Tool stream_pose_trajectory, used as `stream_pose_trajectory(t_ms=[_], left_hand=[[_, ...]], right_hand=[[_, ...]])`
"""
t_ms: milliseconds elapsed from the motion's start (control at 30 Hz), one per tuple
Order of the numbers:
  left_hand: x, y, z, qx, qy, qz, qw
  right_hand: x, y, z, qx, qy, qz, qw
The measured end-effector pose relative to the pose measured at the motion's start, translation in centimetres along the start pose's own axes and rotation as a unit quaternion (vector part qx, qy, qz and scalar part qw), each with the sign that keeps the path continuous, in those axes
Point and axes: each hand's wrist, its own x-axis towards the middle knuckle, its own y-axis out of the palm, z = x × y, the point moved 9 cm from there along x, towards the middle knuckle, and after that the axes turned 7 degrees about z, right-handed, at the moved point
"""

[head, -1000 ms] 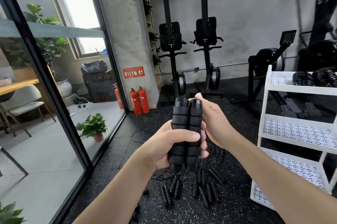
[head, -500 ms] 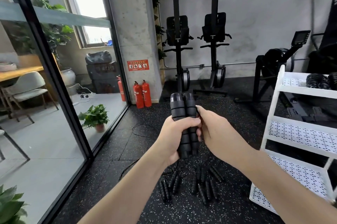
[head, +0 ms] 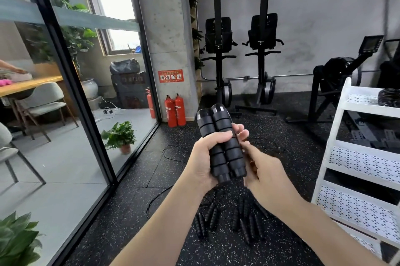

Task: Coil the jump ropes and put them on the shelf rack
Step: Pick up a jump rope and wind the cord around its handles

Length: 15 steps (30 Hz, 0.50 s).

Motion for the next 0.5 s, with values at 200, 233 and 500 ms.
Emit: stream_pose_trajectory(t_ms=[200,233,500], left_hand=[[0.6,-0.6,-0.5,0.028,0.051,0.006,0.998],[0.5,-0.6,-0.6,0.037,0.06,0.004,0.998],[0.7,0.3,-1.5,0.16,0.134,-0.024,0.978]], right_hand=[[-1.8,3.0,1.1,0.244,0.017,0.109,0.963],[-1.9,3.1,1.1,0.3,0.027,0.105,0.948],[-1.0,2.2,0.1,0.349,0.1,-0.067,0.929]])
